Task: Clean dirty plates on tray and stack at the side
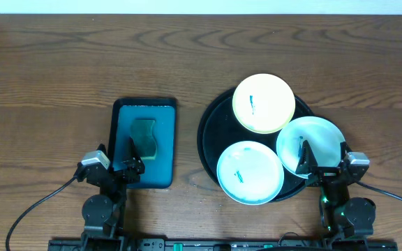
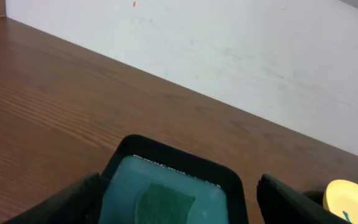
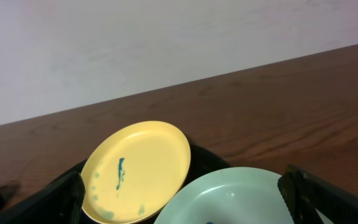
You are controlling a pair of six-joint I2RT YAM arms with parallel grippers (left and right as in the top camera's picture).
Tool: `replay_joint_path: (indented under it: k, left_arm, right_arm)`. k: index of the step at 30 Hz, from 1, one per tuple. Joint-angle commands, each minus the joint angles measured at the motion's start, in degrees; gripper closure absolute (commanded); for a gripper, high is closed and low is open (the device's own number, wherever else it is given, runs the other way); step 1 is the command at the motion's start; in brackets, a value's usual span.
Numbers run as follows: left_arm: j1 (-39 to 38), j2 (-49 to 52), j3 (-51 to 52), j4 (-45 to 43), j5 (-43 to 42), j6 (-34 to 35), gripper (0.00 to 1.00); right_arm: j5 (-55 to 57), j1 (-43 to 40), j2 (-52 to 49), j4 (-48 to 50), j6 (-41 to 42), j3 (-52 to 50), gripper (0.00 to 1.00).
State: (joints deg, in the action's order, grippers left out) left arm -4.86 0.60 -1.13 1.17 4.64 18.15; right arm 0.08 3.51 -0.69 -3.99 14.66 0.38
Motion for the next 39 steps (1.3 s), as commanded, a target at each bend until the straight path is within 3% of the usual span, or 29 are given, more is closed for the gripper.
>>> replay_joint_path:
  k: [1,19,28,33,39]
  left_arm:
    - [0.3,-0.3,0.9,2.5,0.5,-0.5,0.2]
    - [0.3,0.0,0.9,2.6,0.4,-0.3,0.2]
    - [0.3,1.3,-0.2,0.4,-8.6,-0.3,0.2]
    - [0.3,4.9,-6.8,0.3,-9.0,-0.3,0.2]
    - [0.3,18.1,-21.9,9.4,-11.6,-0.3,0.2]
  right_arm:
    - [0.7,-0.3,0.3,-0.2,0.5,-0.1,0.01]
    - [0.4,-0.3,0.3,0.2,0.8,-0.1,0.01]
    - [-6.7,-0.3,0.3,1.9,-0.3,0.5,0.01]
    - [-11.3,-0.3,-3.7,-3.1,-4.6,6.9,0.01]
    - [-12.0,-0.3,-20.2,-14.2,-5.5,24.6,0.01]
